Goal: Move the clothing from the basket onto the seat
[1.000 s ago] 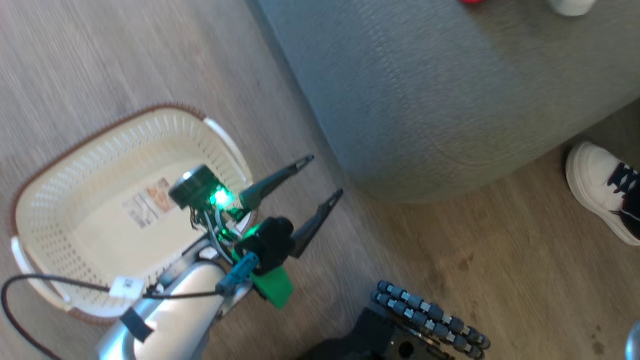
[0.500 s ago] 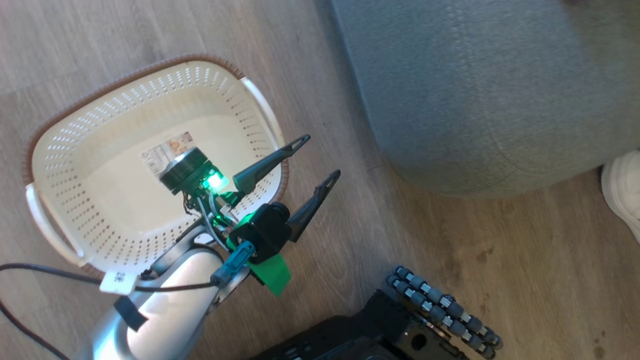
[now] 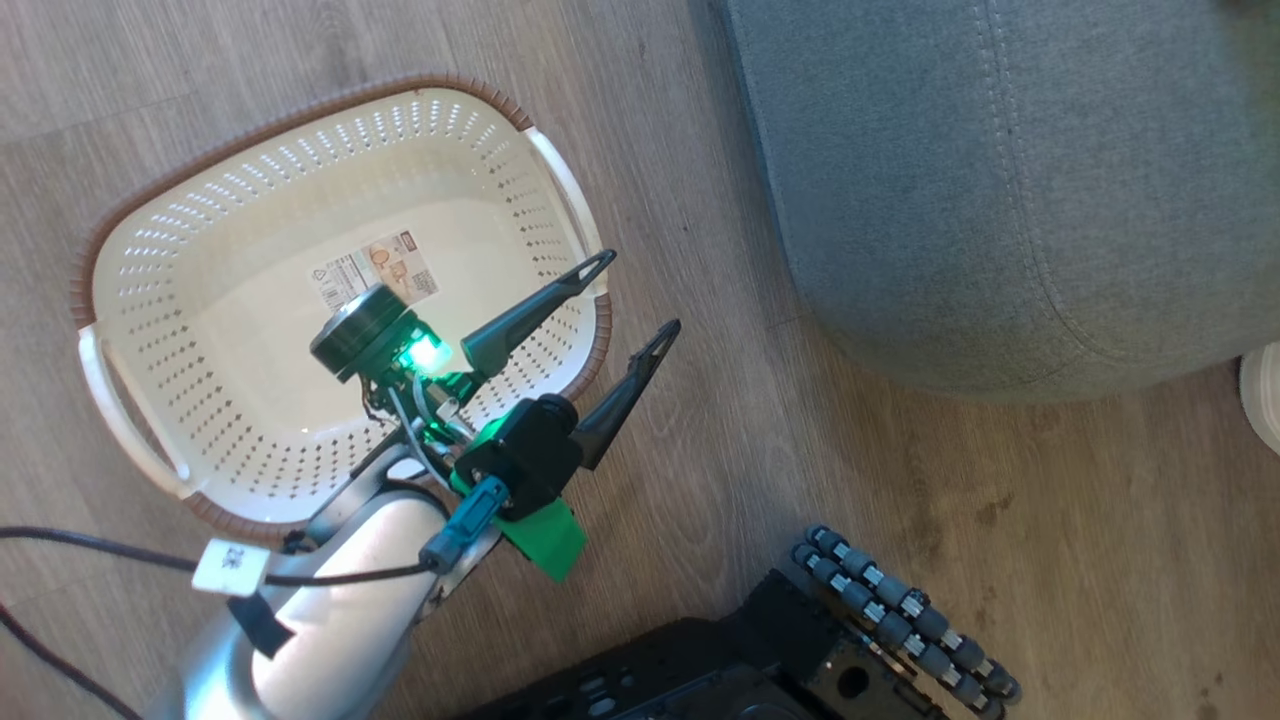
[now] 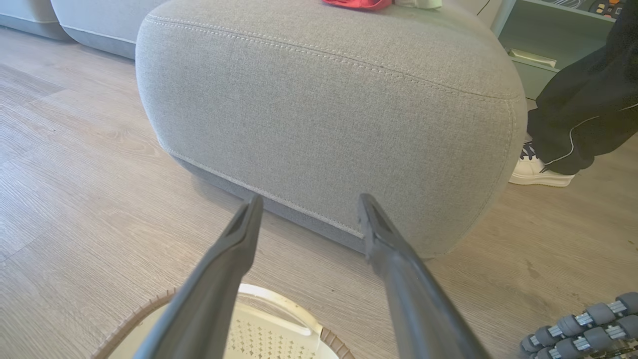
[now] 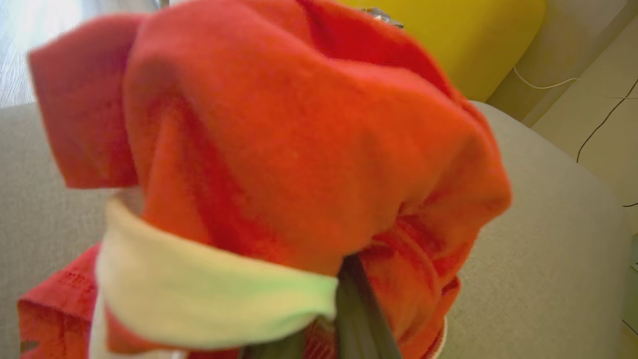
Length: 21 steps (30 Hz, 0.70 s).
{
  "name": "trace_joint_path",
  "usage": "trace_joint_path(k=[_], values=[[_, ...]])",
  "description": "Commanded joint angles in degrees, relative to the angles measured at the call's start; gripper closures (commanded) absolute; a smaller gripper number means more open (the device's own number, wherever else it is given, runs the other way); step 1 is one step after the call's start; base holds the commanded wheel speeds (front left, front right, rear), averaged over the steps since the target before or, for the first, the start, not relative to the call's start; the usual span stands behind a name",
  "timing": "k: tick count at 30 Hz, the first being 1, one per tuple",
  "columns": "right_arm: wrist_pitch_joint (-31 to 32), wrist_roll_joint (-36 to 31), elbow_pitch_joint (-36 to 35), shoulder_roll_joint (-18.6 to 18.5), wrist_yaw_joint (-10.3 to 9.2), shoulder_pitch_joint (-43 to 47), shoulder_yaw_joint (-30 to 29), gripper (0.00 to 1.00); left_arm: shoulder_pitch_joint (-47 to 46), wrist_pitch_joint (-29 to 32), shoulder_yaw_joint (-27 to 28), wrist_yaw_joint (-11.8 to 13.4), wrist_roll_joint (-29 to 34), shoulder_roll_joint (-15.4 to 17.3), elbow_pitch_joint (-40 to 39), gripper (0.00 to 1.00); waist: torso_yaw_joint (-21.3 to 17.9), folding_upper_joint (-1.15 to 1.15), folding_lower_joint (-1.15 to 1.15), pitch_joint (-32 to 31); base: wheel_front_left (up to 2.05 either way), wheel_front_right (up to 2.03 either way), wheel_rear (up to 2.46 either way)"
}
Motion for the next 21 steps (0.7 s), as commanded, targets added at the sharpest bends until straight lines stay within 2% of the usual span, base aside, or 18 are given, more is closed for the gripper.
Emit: trace_joint_path(k=[1,6,13,14,15,16,17,21], values=[[-0.29,-0.23,0.88,-1.08,0.39,-0.29,0.94,1.0,0.41,-0.29,0.74,0.46,-0.42,0.52,-2.05,0.0,0.17,0.0,0.0,-0.08,0.0,0.0,0.0],[-0.29,0.16,6.4,-0.92,0.39,-1.01,3.3,1.0,0.22,-0.29,0.33,0.78,-0.68,-0.06,-2.0,0.0,0.84,0.0,0.0,-0.23,0.0,0.0,0.0],[-0.29,1.56,6.73,-1.67,0.39,-1.2,5.3,1.0,0.03,-0.29,0.4,1.05,-1.05,-0.39,-1.97,0.0,1.24,0.0,0.0,-1.1,0.0,0.0,0.0],[-0.29,1.66,6.66,-1.96,0.39,-1.13,5.38,0.77,0.07,-0.29,0.43,1.1,-1.12,-0.47,-1.92,0.0,1.25,0.0,0.0,-1.45,0.0,0.0,0.0],[-0.29,1.73,6.71,-2.09,0.39,-1.01,5.58,0.68,0.06,-0.29,0.44,1.12,-1.14,-0.56,-1.89,0.0,1.26,0.0,0.0,-1.85,0.0,0.0,0.0],[-0.29,1.74,6.75,-2.19,0.39,-0.84,5.84,0.5,0.06,-0.29,0.45,1.13,-1.2,-0.68,-1.82,0.0,1.24,0.0,0.0,-2.31,0.0,0.0,0.0],[-0.29,1.58,6.75,-2.4,0.39,-0.62,6.1,0.0,0.01,-0.29,0.44,1.11,-1.23,-0.83,-1.76,0.0,1.23,0.0,0.0,-2.79,0.0,0.0,0.0],[-0.29,1.52,8.05,-3.0,0.39,0.17,7.51,0.0,0.01,-0.29,0.18,1.0,-1.49,-1.98,-1.45,0.0,1.34,0.0,0.0,-5.59,0.0,0.0,0.0]])
